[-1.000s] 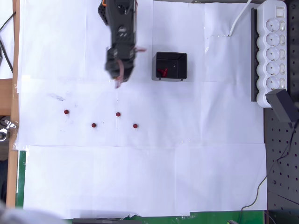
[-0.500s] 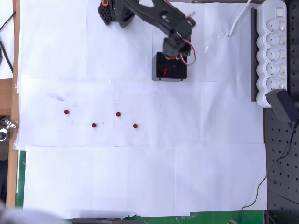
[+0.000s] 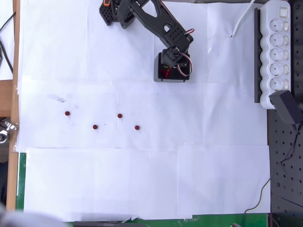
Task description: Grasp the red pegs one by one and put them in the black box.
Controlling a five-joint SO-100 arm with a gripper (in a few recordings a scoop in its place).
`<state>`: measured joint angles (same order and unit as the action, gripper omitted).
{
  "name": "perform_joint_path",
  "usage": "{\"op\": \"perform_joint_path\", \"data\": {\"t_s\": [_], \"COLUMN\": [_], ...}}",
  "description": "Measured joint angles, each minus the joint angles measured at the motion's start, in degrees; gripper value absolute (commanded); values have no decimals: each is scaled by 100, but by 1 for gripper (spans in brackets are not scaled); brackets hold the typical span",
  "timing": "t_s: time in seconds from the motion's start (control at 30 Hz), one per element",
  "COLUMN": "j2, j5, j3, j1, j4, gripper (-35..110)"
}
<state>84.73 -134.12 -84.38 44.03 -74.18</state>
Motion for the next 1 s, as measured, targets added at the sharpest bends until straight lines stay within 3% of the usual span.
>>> {"op": "perform_joint_path", "data": {"t_s": [0.3, 0.53, 0.77, 1.0], "j2": [-167, -1723, -2232, -2276], "j5": [0, 659, 1793, 2681], "j3": [-457, -932, 923, 2962], "j1": [-246, -1362, -2988, -3718], "j4": [-536, -870, 167, 1767], "gripper": [14, 14, 14, 14]}}
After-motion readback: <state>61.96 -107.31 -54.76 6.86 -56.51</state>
